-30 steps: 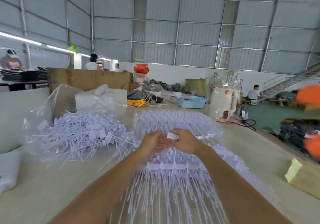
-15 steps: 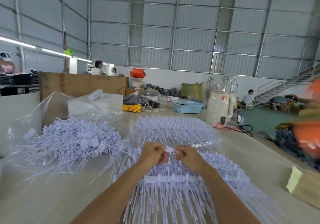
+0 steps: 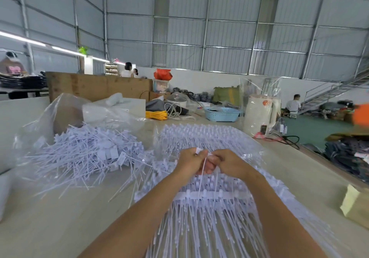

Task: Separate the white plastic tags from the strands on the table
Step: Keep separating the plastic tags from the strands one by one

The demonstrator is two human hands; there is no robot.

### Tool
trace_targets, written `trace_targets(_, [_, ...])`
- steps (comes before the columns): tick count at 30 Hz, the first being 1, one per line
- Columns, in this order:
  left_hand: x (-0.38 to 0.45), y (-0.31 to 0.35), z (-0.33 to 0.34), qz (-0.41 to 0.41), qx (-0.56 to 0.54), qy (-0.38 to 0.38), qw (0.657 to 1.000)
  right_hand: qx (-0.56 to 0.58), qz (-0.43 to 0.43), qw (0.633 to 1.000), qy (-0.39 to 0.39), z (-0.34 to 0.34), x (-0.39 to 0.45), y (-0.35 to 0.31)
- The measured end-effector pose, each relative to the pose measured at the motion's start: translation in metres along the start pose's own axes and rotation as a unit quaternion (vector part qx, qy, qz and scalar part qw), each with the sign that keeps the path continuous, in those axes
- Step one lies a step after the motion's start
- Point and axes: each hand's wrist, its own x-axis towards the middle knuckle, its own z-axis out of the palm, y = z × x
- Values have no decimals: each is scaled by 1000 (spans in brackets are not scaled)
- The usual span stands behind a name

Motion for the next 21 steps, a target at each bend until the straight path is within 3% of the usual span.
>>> trace_targets(12, [2,-3,-7,-61,-67,40,995,-5,-64,998,25,2,-3,-14])
trace_targets(21, [-7,-3,-4,-58,-7,51,997,14,-16,1000,-8,5,-11,-9])
